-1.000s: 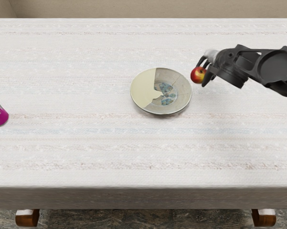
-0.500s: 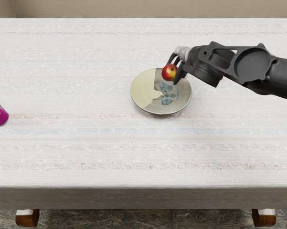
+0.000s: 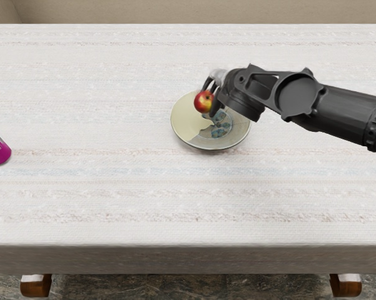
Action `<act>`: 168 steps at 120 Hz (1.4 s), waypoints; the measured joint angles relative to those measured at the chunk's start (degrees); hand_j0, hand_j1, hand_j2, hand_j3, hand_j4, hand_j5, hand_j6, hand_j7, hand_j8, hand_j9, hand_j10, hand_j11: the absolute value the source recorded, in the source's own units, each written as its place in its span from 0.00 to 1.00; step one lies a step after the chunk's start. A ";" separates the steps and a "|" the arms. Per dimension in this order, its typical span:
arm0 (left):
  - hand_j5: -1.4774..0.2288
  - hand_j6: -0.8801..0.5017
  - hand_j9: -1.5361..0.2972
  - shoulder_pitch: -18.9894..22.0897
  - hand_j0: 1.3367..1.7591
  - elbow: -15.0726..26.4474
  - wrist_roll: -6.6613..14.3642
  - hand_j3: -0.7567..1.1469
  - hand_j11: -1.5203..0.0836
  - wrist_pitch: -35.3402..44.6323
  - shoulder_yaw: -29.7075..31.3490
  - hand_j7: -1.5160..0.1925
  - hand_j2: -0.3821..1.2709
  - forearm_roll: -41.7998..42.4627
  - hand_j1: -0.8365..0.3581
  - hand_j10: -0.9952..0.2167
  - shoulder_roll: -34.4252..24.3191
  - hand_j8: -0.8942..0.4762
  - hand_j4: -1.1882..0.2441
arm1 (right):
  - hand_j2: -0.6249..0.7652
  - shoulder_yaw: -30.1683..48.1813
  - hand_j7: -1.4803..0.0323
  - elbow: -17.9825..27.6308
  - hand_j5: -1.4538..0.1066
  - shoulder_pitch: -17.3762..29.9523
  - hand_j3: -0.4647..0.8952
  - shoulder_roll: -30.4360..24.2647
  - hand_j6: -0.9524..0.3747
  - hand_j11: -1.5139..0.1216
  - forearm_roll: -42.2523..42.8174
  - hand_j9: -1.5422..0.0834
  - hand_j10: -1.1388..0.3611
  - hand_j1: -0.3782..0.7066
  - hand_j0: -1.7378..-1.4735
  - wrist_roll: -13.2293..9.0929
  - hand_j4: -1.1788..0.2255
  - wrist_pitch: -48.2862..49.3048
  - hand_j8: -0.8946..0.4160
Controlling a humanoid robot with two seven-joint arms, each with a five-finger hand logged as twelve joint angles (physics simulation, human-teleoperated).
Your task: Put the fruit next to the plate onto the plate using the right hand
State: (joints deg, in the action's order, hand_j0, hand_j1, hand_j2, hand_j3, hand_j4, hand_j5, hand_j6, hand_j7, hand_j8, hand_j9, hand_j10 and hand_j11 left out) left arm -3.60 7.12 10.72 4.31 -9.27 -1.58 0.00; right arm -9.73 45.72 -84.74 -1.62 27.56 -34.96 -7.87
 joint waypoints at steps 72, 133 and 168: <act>0.87 0.64 0.84 0.00 0.76 0.00 0.00 0.40 0.95 0.00 0.01 0.89 0.23 0.00 0.99 0.82 0.00 0.65 0.83 | 0.45 21.97 0.92 -0.59 0.87 3.96 0.34 -0.75 0.68 0.86 -6.90 0.89 0.71 0.08 0.31 -0.04 0.80 13.43 0.63; 0.87 0.64 0.84 0.00 0.76 0.00 0.00 0.40 0.95 0.00 -0.01 0.89 0.23 0.00 0.99 0.82 0.00 0.65 0.83 | 0.45 41.17 0.97 0.61 0.93 26.63 0.34 -17.63 0.72 0.92 -45.10 0.94 0.76 0.03 0.30 -0.04 0.84 42.45 0.68; 0.87 0.64 0.84 -0.08 0.76 -0.07 0.00 0.40 0.95 0.00 -0.01 0.89 0.23 -0.02 0.99 0.82 0.00 0.65 0.83 | 0.45 41.13 0.98 1.48 0.93 32.58 0.34 -31.99 0.72 0.92 -51.50 0.95 0.76 0.03 0.30 -0.04 0.84 42.86 0.68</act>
State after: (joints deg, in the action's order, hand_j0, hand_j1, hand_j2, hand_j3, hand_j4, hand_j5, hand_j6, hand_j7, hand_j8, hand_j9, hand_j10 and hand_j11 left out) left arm -3.69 7.05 10.72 4.31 -9.28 -1.60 0.00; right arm 31.40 47.20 -52.16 -33.61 -23.94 -35.00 34.99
